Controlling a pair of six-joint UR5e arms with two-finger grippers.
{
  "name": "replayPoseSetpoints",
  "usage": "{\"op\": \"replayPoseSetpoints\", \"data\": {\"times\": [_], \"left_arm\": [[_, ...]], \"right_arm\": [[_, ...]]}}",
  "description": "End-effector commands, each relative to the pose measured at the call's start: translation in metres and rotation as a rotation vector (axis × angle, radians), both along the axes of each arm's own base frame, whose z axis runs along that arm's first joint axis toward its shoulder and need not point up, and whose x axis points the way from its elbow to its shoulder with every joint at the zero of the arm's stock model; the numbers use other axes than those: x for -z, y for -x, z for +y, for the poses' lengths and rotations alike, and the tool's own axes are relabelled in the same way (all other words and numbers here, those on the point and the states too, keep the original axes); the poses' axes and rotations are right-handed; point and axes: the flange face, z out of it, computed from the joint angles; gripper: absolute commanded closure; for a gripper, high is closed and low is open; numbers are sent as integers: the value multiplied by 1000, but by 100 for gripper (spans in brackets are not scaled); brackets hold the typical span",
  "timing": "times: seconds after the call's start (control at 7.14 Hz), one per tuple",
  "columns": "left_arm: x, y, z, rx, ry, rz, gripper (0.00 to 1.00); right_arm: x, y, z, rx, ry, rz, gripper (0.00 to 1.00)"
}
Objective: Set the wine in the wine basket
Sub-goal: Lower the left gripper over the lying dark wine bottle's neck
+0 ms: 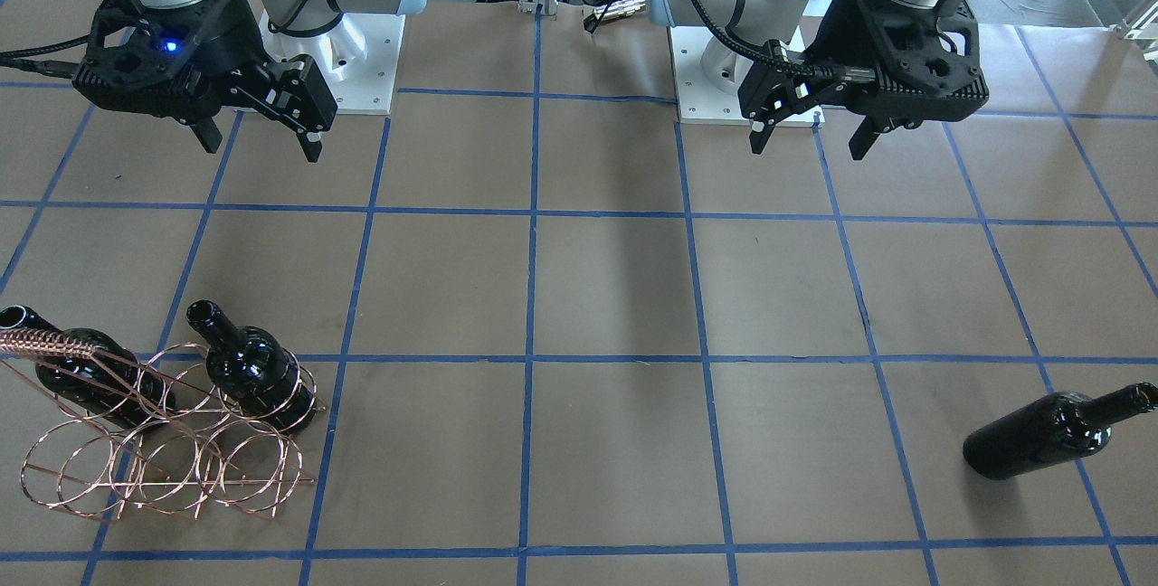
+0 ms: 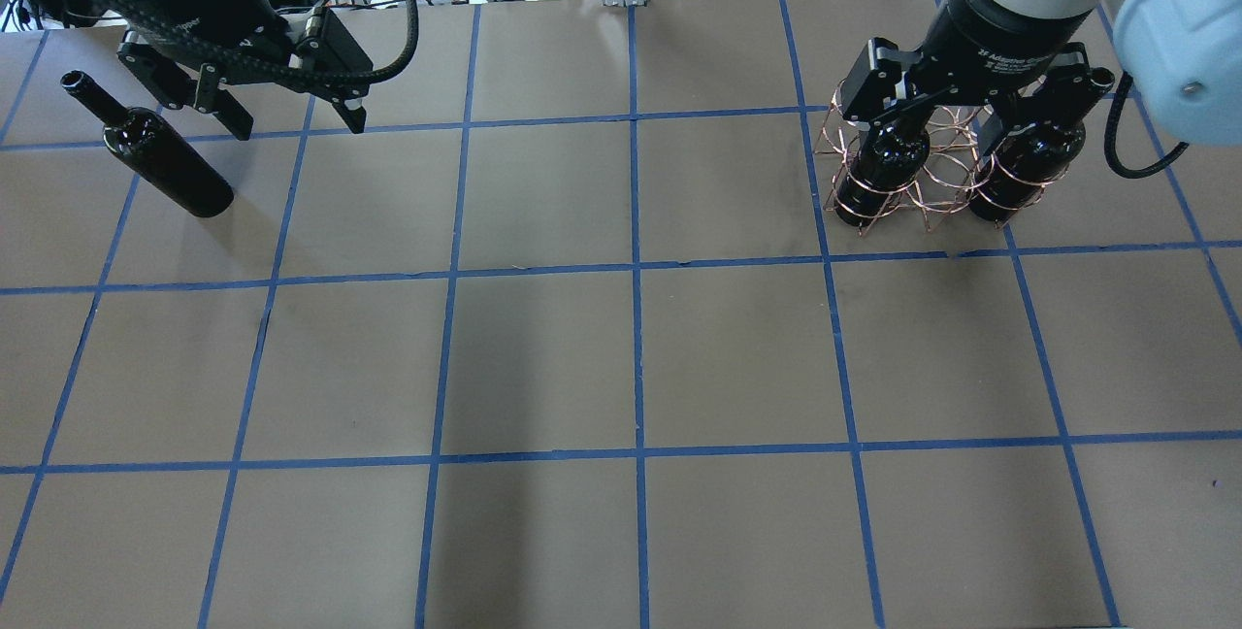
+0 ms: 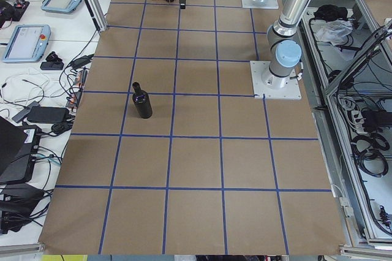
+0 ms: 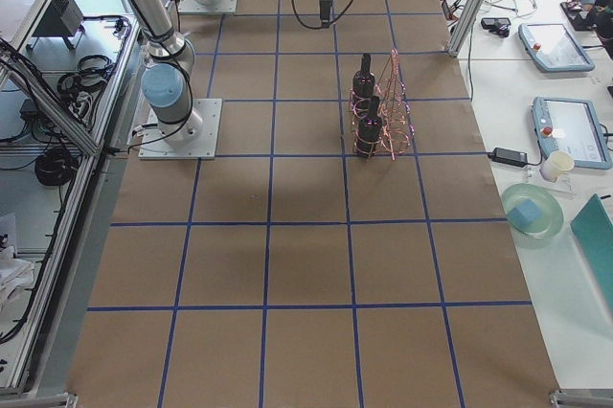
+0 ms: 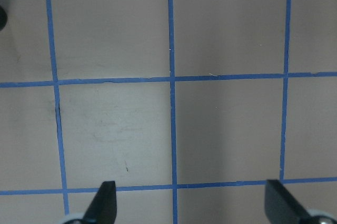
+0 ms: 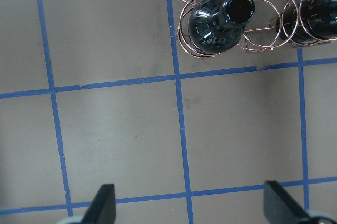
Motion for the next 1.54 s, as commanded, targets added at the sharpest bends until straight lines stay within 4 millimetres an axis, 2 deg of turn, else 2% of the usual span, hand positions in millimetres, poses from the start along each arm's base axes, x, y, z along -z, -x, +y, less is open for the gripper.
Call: {"op": "replayPoseSetpoints", "data": {"times": [0.0, 1.4], "left_arm": [[6, 0, 4, 0, -11, -1, 0], [5, 6, 11, 6, -21, 19, 0]], "right_arm": [[0, 0, 0, 0, -2, 0, 0], [2, 0, 1, 0, -6, 0, 0]]}}
